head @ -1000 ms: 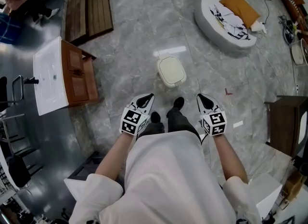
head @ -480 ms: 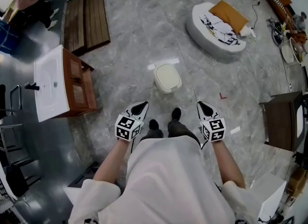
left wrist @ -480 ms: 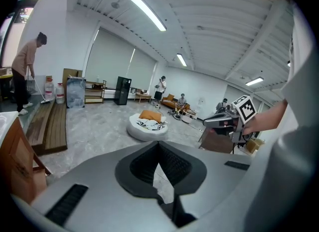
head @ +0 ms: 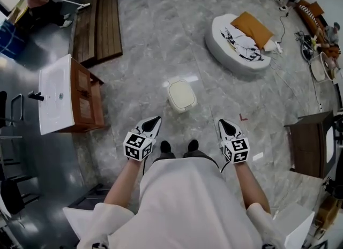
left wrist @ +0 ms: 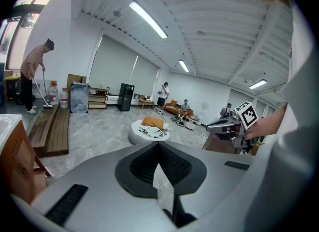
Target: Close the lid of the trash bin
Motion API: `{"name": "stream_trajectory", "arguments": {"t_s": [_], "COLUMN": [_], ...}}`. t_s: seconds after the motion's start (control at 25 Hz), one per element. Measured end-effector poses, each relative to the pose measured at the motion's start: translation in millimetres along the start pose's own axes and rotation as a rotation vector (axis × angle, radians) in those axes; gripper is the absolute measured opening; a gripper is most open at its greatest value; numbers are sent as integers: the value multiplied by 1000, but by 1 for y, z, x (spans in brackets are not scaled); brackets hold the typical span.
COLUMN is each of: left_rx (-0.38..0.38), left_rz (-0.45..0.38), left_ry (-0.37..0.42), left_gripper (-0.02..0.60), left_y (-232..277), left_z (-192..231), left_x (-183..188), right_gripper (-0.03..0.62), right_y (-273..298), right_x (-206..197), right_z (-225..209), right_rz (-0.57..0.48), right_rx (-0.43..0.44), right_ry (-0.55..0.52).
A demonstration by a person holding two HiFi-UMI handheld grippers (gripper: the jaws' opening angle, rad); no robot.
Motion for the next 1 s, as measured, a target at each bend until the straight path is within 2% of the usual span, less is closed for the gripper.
{"name": "stream_trajectory", "arguments": {"t_s": [0.48, 0.72, 1.0], "left_rx": [54, 70, 82], "left_rz": [-81, -116, -126], "left_ry": [28, 43, 39], "left_gripper": [17, 17, 17], "left_y": [5, 7, 9], "left_z": [-22, -24, -19], "left_x": [28, 46, 52], "right_gripper": [31, 31, 31], "right_y": [-25, -28, -25], "right_x": [27, 39, 44], "right_z": [-43, -50, -54], "right_rz": [-109, -140, -155], "right_rx": [-4, 7, 9], "right_ry": [-34, -76, -75]}}
Point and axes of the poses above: the fingertips, and each gripper's own axes: y forward along the fingers, z to its left, x out of its top, the point moved 6 cm from there along -y, backward along the fingers, and after that the axes turned 6 degrees about x, right-handed, at the moved point
